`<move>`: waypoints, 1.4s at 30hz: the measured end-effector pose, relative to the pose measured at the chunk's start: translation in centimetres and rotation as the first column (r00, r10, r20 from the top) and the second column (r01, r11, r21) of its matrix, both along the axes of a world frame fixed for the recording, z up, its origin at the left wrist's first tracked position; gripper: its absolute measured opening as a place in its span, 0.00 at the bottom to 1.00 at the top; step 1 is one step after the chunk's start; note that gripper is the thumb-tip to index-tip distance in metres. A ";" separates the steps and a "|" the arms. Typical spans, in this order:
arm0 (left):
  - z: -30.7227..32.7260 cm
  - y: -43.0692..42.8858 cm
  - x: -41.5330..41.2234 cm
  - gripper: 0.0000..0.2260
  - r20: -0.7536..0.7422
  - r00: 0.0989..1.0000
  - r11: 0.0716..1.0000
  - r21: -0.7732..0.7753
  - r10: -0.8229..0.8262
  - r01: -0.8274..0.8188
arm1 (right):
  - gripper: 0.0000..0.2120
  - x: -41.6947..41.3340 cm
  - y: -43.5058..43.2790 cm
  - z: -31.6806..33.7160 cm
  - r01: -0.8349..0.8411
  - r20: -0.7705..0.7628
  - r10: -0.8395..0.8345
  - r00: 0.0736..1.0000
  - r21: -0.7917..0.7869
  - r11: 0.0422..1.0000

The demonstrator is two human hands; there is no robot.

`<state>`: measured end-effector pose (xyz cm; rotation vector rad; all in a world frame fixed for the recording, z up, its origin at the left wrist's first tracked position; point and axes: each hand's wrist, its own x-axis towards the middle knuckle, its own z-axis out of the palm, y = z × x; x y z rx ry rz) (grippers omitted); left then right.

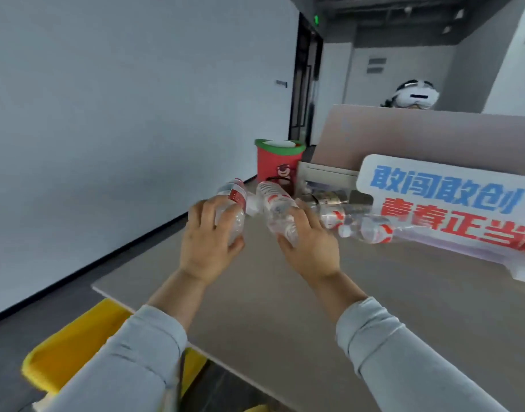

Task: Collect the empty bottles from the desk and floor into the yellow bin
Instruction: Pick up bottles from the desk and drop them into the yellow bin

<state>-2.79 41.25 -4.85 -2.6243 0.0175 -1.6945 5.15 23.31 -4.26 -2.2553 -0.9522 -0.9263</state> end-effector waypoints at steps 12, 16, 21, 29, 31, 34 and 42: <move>-1.9 17.5 -14.0 0.31 -0.098 0.886 0.884 -0.079 0.453 -0.461 | 0.30 -6.9 24.1 -2.5 -0.430 -0.146 0.422 0.895 -0.032 0.902; -2.8 19.5 -15.9 0.31 -0.164 0.845 0.843 -0.101 0.510 -0.528 | 0.29 -7.2 29.4 -3.1 -0.353 -0.300 0.267 0.916 -0.285 0.891; -4.6 21.6 -15.8 0.26 -0.272 0.812 0.821 -0.116 0.516 -0.560 | 0.29 -8.0 31.3 -4.1 -0.356 -0.308 0.251 0.918 -0.356 0.864; -6.1 22.6 -12.5 0.28 -0.724 0.568 0.703 -0.164 0.391 -0.692 | 0.23 -6.7 30.5 -4.5 -0.336 -0.294 0.252 0.922 -0.286 0.897; -6.0 22.2 -12.4 0.26 -0.717 0.570 0.717 -0.143 0.401 -0.683 | 0.22 -6.6 30.4 -4.5 -0.331 -0.293 0.245 0.924 -0.294 0.897; -5.1 21.5 -12.4 0.22 -0.698 0.598 0.731 -0.155 0.395 -0.664 | 0.22 -6.7 29.8 -4.3 -0.329 -0.284 0.243 0.927 -0.311 0.892; -1.6 18.3 -11.1 0.18 -0.633 0.673 0.793 -0.149 0.383 -0.591 | 0.20 -5.7 25.1 -3.1 -0.268 -0.237 0.192 0.952 -0.346 0.899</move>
